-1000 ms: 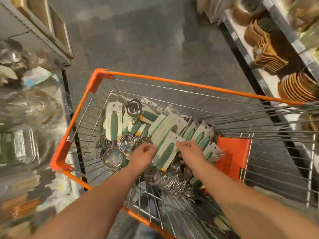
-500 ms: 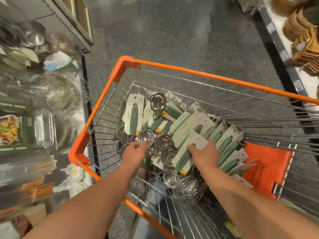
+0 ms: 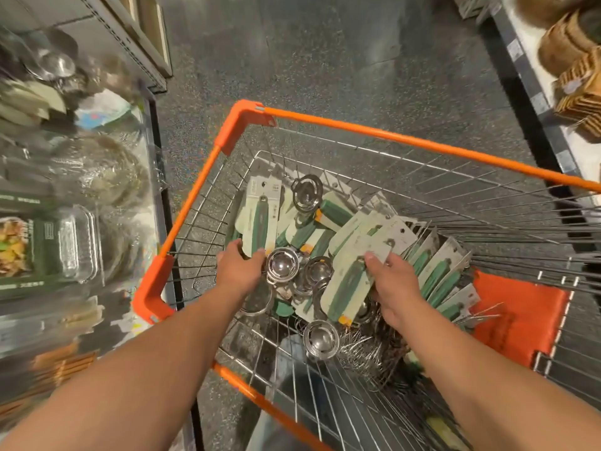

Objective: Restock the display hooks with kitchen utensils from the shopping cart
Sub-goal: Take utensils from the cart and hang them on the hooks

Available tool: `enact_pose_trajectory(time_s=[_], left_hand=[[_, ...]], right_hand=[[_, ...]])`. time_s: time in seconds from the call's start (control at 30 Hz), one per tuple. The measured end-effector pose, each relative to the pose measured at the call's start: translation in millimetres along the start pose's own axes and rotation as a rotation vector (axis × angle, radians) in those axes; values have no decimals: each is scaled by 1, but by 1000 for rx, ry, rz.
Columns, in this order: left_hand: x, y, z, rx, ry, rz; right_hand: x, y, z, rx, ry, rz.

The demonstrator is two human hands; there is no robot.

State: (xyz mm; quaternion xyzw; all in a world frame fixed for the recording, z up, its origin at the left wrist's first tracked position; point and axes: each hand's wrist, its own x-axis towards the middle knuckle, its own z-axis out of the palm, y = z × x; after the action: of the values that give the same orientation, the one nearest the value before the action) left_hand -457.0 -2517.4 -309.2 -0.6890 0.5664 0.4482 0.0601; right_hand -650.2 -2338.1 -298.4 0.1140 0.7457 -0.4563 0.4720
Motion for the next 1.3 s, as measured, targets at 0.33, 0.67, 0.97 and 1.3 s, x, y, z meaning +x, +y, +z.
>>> enact_pose_trajectory(time_s=[0.33, 0.67, 0.97, 1.3], left_hand=[[24, -15, -3, -6, -35, -7], [17, -4, 2, 186, -55, 76], [2, 11, -7, -12, 37, 179], [-9, 9, -35, -295, -55, 147]], right_hand=[[7, 16, 18, 14, 11, 74], [-11, 16, 37, -109, 160, -131], [-6, 11, 29, -176, 183, -137], [-5, -39, 38, -115, 19, -115]])
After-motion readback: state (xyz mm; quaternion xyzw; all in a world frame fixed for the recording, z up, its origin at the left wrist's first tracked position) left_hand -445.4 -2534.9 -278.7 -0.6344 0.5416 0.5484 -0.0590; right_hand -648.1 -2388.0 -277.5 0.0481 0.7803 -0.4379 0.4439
